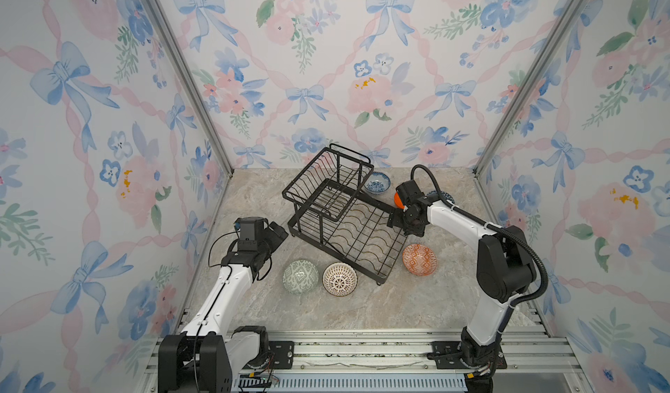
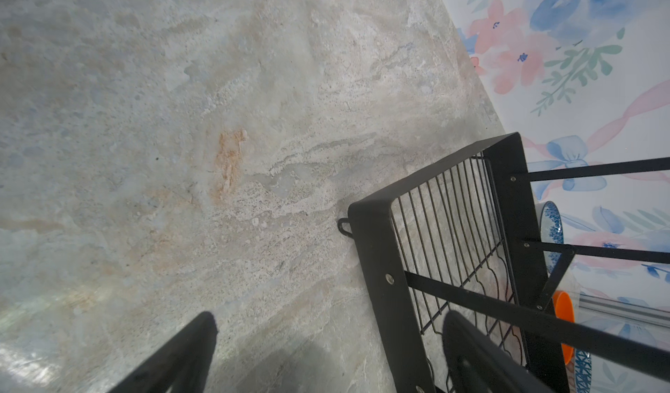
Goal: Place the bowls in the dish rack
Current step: 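Reach right gripper to rack corner while left gripper reaches rack's near side, then grip the wire rack with both grippers and rotate it square to the table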
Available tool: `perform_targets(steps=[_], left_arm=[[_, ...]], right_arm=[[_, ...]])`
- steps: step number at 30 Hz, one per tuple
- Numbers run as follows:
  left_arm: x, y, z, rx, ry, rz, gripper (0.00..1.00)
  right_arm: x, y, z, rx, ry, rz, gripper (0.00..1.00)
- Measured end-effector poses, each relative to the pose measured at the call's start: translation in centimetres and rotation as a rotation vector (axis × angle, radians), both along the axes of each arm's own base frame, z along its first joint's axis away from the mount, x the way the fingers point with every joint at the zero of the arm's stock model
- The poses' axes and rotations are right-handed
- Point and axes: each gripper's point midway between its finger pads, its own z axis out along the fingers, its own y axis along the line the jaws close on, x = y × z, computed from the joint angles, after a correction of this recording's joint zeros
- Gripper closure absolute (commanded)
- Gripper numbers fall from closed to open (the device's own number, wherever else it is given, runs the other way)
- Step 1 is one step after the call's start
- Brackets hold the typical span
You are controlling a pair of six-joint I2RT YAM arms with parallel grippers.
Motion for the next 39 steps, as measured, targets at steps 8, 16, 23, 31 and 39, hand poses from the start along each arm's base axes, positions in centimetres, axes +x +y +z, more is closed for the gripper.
perform_targets(steps=[8, 16, 23, 31, 39], left_arm=[[0.2, -0.3, -1.6, -0.005, 0.057, -0.049, 0.02], [0.5, 0.0, -2.5, -0.003, 0.086, -0.069, 0.02], [0.7, 0.3, -2.2, -0.007, 0.077, -0.076, 0.02], [0.8, 0.4, -1.9, -0.021, 0.068, -0.093, 0.02], [0.8, 1.0, -1.8, -0.048, 0.063, -0.087, 0.02]], right_arm=[[-0.8, -0.2, -0.8, -0.021, 0.028, 0.017, 0.31], [-1.4, 0.1, -1.9, -0.074, 0.047, 0.033, 0.39], [-1.3, 1.3, -2.5, -0.105, 0.063, 0.058, 0.41], [-0.5, 3.9, -2.5, -0.103, 0.057, 0.098, 0.41], [1.1, 6.9, -2.4, -0.1, 0.036, 0.132, 0.43]])
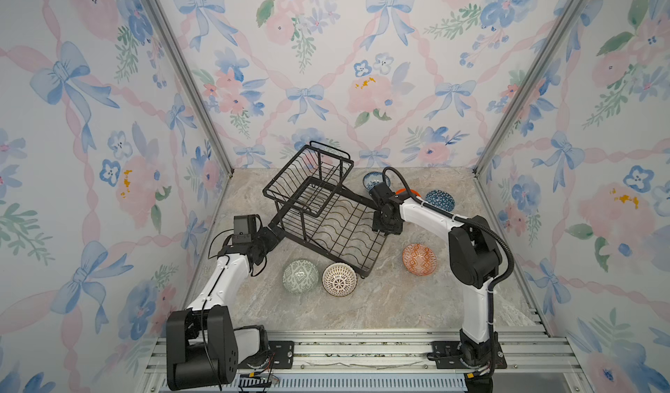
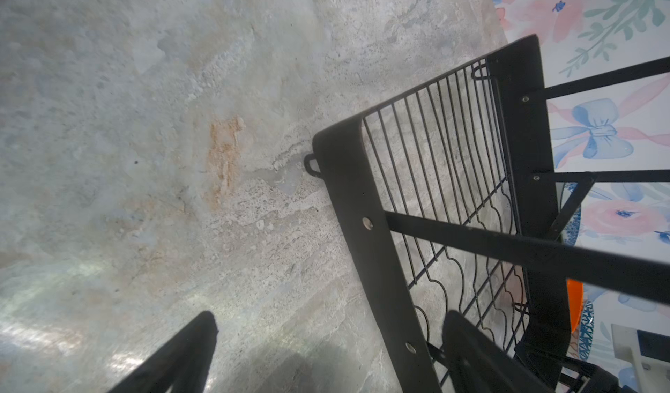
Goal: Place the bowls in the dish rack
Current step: 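Grip the wire rack with both grippers and rotate it square to the table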
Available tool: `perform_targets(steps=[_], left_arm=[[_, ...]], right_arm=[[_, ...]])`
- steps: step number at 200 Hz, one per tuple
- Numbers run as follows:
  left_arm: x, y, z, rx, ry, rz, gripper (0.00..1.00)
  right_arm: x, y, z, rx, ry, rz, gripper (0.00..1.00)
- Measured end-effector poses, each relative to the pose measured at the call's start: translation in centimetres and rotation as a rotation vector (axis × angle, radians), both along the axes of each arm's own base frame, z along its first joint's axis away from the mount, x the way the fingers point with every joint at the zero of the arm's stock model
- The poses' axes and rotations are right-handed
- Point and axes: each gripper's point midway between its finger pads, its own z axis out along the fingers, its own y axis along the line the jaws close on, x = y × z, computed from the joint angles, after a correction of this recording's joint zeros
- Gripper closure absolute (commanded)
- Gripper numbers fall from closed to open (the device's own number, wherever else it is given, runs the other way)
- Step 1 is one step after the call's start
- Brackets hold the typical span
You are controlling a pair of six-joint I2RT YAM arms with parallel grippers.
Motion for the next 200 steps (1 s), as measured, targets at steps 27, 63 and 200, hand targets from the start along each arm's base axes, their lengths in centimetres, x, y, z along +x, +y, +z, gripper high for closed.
perform_targets(steps=[27, 63, 200], left_arm=[[-0.2, 0.1, -0.2, -0.014, 0.004, -0.005, 0.02], [-0.7, -0.2, -0.9, -0.031, 0.021, -0.015, 0.02], [-1.0, -1.2, -0.9, -0.08, 0.021, -0.054, 0.02]], right_arm=[[0.9, 2.0, 0.0, 0.006, -0.018, 0.017, 0.43], [1.9, 4.5, -0.2, 0.008, -0.033, 0.047, 0.43], [6.4, 9.2, 2.1, 0.064, -0.111, 0.086, 0.26]])
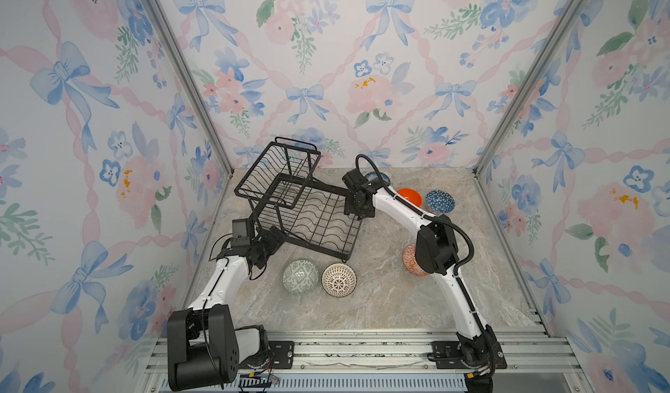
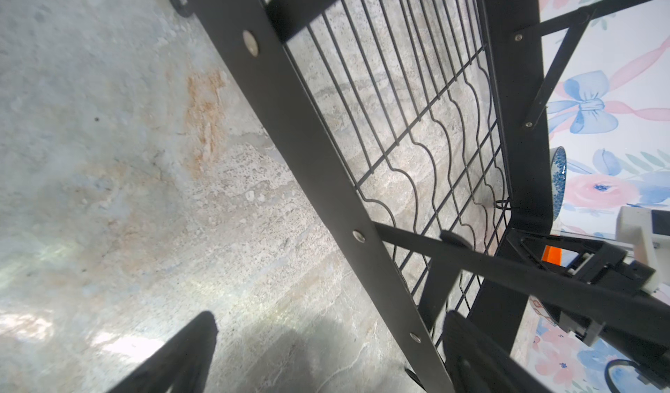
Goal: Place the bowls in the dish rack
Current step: 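Grip the wire rack with both grippers and rotate it square to the table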
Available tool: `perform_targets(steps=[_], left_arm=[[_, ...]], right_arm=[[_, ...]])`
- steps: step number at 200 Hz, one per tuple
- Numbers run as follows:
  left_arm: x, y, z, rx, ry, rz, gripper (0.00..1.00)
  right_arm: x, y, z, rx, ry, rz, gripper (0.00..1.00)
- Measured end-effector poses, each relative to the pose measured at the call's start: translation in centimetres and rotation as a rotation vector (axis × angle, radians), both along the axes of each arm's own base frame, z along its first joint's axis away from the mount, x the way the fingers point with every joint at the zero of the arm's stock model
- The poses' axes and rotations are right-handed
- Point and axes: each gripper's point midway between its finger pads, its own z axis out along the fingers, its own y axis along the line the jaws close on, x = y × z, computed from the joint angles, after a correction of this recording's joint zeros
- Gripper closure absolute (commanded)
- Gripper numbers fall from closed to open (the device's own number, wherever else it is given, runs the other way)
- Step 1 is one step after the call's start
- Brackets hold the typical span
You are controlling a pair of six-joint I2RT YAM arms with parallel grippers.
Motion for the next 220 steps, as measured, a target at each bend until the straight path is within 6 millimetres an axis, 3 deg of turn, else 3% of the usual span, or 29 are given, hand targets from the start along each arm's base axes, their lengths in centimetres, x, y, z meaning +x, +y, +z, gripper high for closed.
perform_targets(steps=[13, 63, 108, 160, 188, 220], left_arm=[[0.0, -0.1, 0.1, -0.004, -0.004, -0.003, 0.02], [-0.9, -0.5, -0.3, -0.021, 0.003, -0.017, 0.02], [-1.0, -1.1, 0.0, -0.051, -0.006, -0.039, 0.02], [-1.0, -1.5, 0.1, -0.069, -0.008, -0.053, 0.02], [-1.1, -1.7, 0.2, -0.079, -0.008, -0.06, 0.02], [-1.4, -2.0, -0.2, -0.094, 0.002, -0.07, 0.02]], right_arm=[[-0.9, -0.3, 0.7, 0.001, 0.006, 0.002, 0.26], [-8.0, -2.3, 3.2, 0.023, 0.066, 0.005, 0.31], [-11.9, -1.5, 1.1, 0.05, 0.139, 0.017, 0.33], [-13.3, 1.6, 0.6, 0.109, 0.151, 0.049, 0.43], [-13.0, 2.2, -1.3, 0.097, 0.177, 0.052, 0.6], [-12.4, 2.3, -3.0, 0.057, 0.196, 0.044, 0.66]])
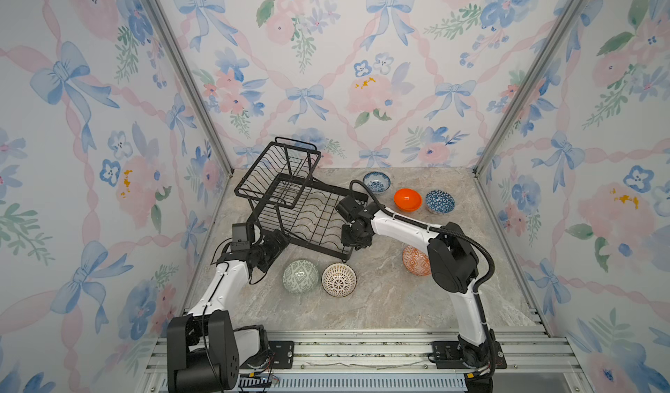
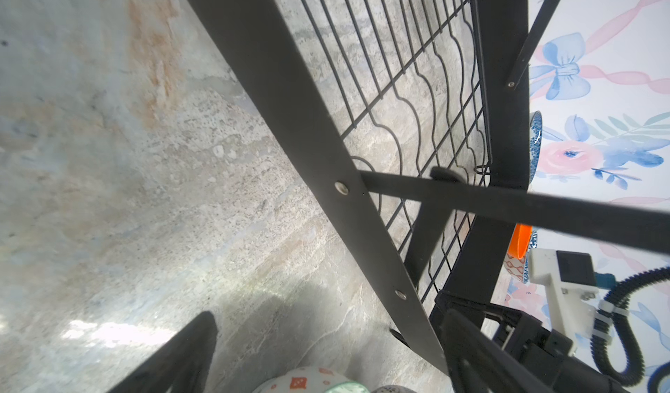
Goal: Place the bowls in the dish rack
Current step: 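Grip the wire rack with both grippers and rotate it square to the table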
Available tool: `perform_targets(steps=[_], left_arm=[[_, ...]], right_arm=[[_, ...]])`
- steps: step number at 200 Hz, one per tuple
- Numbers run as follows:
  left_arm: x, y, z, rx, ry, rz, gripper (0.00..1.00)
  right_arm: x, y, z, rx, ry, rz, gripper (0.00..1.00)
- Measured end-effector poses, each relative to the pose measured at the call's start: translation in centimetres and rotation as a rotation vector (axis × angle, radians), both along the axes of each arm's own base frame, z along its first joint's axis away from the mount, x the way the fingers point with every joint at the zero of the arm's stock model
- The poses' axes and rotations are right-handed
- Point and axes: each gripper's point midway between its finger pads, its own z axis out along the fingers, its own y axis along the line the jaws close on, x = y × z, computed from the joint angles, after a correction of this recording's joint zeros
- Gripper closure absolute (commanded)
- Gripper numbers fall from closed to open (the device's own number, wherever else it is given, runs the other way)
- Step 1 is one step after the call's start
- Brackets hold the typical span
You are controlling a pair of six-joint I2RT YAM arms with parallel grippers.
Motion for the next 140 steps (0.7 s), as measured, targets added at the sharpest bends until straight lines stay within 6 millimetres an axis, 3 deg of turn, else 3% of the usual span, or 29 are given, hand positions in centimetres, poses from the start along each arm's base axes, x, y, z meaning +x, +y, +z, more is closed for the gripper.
perform_targets(steps=[46, 140], left_arm=[[-0.2, -0.3, -0.1, -0.009, 0.002, -0.013, 0.02], [-0.9, -0.5, -0.9, -0.009, 0.018, -0.034, 0.02]], right_arm=[[1.3, -0.3, 0.1, -0.074, 0.001, 0.021, 0.81], [9.1, -1.4, 0.7, -0.098, -0.083, 0.026, 0.84]])
